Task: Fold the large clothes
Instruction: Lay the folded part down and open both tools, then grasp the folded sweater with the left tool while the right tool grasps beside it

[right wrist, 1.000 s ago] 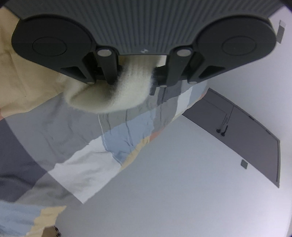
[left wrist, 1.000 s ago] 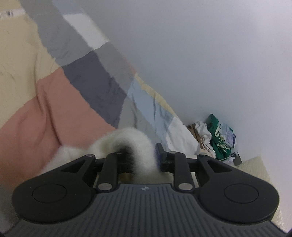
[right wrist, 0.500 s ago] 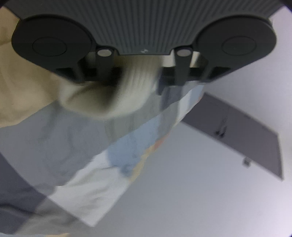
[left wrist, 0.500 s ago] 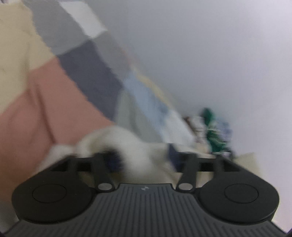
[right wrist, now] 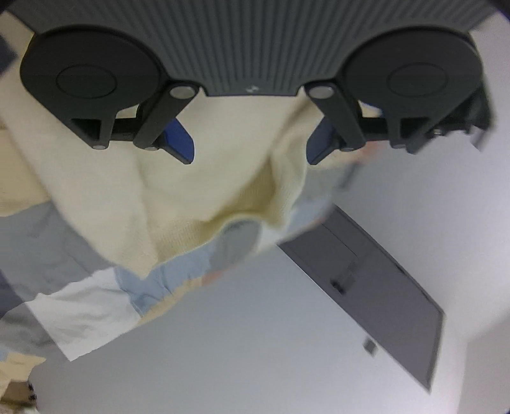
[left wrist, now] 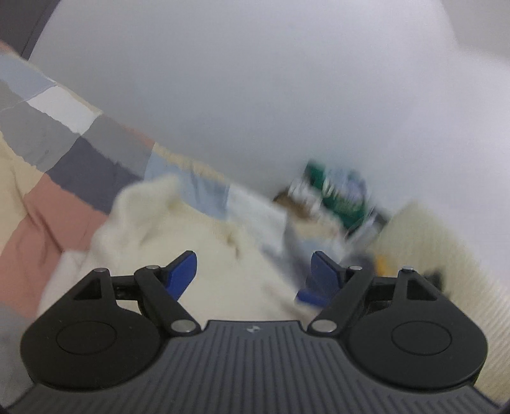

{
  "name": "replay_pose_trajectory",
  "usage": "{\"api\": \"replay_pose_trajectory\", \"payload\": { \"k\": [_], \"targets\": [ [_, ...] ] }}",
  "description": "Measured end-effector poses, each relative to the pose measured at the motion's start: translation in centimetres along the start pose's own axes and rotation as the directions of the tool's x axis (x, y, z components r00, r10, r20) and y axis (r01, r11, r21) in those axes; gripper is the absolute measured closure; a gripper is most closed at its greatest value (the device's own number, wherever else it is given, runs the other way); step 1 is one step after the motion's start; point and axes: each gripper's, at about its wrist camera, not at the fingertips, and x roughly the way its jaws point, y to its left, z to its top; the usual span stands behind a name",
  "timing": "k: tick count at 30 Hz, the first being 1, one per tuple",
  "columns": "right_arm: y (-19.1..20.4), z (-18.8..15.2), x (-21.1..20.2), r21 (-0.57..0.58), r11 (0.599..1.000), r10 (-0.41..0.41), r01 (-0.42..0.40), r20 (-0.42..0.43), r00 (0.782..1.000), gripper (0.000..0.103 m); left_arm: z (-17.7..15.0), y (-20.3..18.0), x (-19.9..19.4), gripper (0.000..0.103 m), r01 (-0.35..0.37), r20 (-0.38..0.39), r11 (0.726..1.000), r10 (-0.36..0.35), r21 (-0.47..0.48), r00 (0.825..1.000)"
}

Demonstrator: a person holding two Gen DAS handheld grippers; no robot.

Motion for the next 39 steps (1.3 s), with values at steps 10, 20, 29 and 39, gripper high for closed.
{"api": "replay_pose_trajectory", "payload": {
  "k": [10,20,29,39],
  "targets": [
    [-1.0,-1.6,4.7,-0.223,0.919,-0.334,0.325,-0.002,0.943,0.037,-3.5,2.6,6.5,0.021,-0.324,-0.138,0.937,0.341,0.127,0.93],
    [-4.1,0.4,7.1,-0.22,0.856,-0.462,0.468,0.083,0.883,0.037,-0.8,6.4,8.3,0.022,-0.413,-0.08,0.911,0.412,0.001,0.908],
    [-5.2,0.5,6.6,-0.196,0.855,-0.479,0.48,0.055,0.876,0.037,-1.0,5.2,8.0,0.025,-0.464,-0.06,0.882,0.47,0.085,0.881],
    [-4.6,-0.9,3.3,-0.152,0.843,-0.514,0.516,0.055,0.856,0.036,-2.6,3.1,4.1,0.029,-0.47,-0.022,0.88,0.472,0.068,0.881]
  ]
}}
